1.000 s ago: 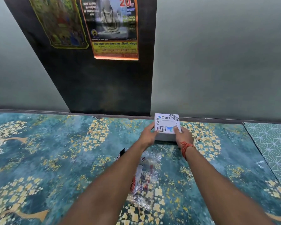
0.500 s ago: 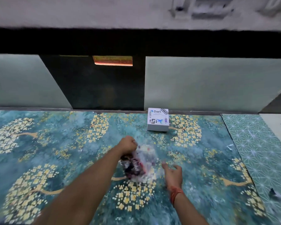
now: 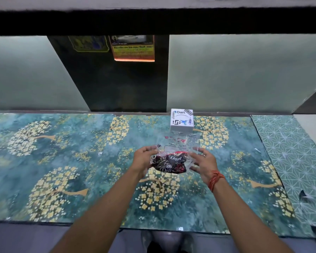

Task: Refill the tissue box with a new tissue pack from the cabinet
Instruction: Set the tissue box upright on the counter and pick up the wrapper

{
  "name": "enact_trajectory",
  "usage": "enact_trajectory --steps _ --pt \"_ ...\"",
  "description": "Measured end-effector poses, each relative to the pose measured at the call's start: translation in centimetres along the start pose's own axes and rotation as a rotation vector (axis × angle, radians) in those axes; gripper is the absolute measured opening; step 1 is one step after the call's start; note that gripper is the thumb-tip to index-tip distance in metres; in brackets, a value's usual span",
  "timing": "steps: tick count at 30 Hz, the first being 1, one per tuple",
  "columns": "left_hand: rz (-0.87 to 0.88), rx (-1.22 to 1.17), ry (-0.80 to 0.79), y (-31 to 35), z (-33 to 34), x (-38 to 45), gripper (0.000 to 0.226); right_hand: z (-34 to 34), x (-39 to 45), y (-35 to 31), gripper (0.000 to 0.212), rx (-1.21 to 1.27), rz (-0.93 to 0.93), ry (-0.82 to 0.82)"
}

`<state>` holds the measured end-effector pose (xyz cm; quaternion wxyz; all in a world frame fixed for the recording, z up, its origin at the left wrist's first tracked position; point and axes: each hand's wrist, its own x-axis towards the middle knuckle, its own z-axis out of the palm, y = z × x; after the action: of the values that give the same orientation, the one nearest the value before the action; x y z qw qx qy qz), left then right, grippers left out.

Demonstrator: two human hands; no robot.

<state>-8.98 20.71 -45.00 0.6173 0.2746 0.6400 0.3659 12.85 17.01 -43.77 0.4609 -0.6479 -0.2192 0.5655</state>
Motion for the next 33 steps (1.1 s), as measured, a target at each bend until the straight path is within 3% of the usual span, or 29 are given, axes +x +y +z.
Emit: enact_trajectory --steps 5,10,14,16,17,19,20,23,25,28,30,33 --pt "0.037 -0.092 0.014 -1.4 2.0 -3.7 0.012 -1.7 -0.6 -0.6 0.021 -0.107 -0.106 0.018" --pt "-0.080 -0.247 -0.088 -2.6 2.2 -5.7 0.014 -4.4 -1.4 -2.1 0.014 -0.016 -0.196 -0.077" --pt "-0.153 -0.387 -0.294 -2.3 2.1 -9.1 0.019 -5.9 -2.4 -3.2 0.030 -0.067 -0.262 -0.235" --pt "-0.196 -0.494 -0.381 -1.9 1.6 -10.2 0.011 -6.3 -2.7 -3.7 0.043 -0.083 -0.271 -0.334" --pt "-0.203 -0.526 -0.405 -1.5 1.4 -10.4 0.023 -6.5 -2.8 -4.0 0.048 -0.097 -0.271 -0.382" --pt "-0.221 -0.409 -0.466 -1.0 1.4 -9.7 0.055 -6.7 -3.2 -4.9 0.051 -0.109 -0.256 -0.474" --pt "-0.247 -0.293 -0.506 -0.4 1.8 -9.7 0.059 -6.7 -3.3 -5.3 0.050 -0.123 -0.252 -0.519" --pt "-0.261 0.094 -0.701 1.0 3.7 -10.4 0.038 -6.3 -3.6 -6.0 0.038 -0.267 -0.245 -0.593" --pt "-0.224 0.198 -0.673 1.0 4.5 -10.4 0.041 -6.1 -3.5 -5.7 0.026 -0.298 -0.198 -0.574" --pt "-0.166 0.015 -0.531 -0.3 5.1 -9.6 0.054 -6.3 -3.4 -4.4 0.033 -0.071 0.018 -0.439" --pt "-0.106 -0.103 -0.370 -1.3 5.6 -9.4 0.061 -6.6 -3.9 -2.9 0.052 0.028 0.139 -0.365" --pt "-0.021 -0.057 -0.211 -2.4 6.8 -9.5 0.057 -6.3 -5.6 -1.4 0.058 -0.021 0.117 -0.395"
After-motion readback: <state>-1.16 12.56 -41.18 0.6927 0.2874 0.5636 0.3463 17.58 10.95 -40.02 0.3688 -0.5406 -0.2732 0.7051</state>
